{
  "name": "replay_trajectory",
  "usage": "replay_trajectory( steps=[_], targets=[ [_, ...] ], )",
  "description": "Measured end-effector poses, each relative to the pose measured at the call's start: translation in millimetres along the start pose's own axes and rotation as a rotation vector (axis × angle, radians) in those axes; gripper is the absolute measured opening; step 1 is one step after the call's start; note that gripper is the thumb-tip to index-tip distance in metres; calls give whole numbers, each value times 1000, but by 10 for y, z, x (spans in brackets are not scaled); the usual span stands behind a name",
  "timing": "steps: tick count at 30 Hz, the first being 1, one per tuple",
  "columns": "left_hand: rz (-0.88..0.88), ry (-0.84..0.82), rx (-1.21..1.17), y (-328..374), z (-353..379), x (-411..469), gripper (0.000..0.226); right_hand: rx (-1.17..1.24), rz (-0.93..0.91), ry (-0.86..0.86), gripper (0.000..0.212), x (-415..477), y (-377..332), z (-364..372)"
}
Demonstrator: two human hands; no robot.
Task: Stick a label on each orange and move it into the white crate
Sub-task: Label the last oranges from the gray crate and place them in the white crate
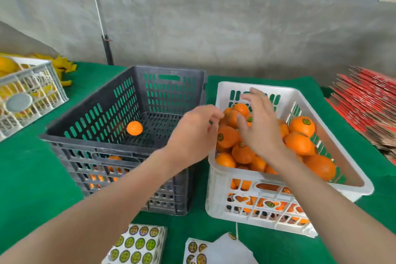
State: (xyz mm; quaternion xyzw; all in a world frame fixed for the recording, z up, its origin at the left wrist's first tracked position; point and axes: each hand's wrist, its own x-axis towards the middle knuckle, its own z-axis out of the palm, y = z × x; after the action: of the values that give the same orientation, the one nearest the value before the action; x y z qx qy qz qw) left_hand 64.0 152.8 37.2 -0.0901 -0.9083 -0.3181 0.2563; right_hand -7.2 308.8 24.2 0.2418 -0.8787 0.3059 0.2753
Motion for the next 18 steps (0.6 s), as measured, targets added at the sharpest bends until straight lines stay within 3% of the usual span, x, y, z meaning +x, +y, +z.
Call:
replay_trajectory(
  steps=[2,4,6,8,13,18],
  targets=[
    [-30,136,30,-314,-417,164,29,132,-166,-101,36,5,-472,242],
    [-173,108,124,-743,-745,336,29,154,-328,-277,37,1,-838,516],
    [-310,-61,297,-1232,-925,496,25,96,-417,-436,42,30,-1065,786],
    [-377,-275,471,-1636,-951,625,26,27,-383,-560,47,73,-1107,937],
    [-302,-850,853,-2399,-659,871,22,-5,-341,-745,45,127,-1055,1078],
    [-353,-1177,1063,-3045,-245,934,59,-26,-300,-812,49,169,-1098,1115]
  ],
)
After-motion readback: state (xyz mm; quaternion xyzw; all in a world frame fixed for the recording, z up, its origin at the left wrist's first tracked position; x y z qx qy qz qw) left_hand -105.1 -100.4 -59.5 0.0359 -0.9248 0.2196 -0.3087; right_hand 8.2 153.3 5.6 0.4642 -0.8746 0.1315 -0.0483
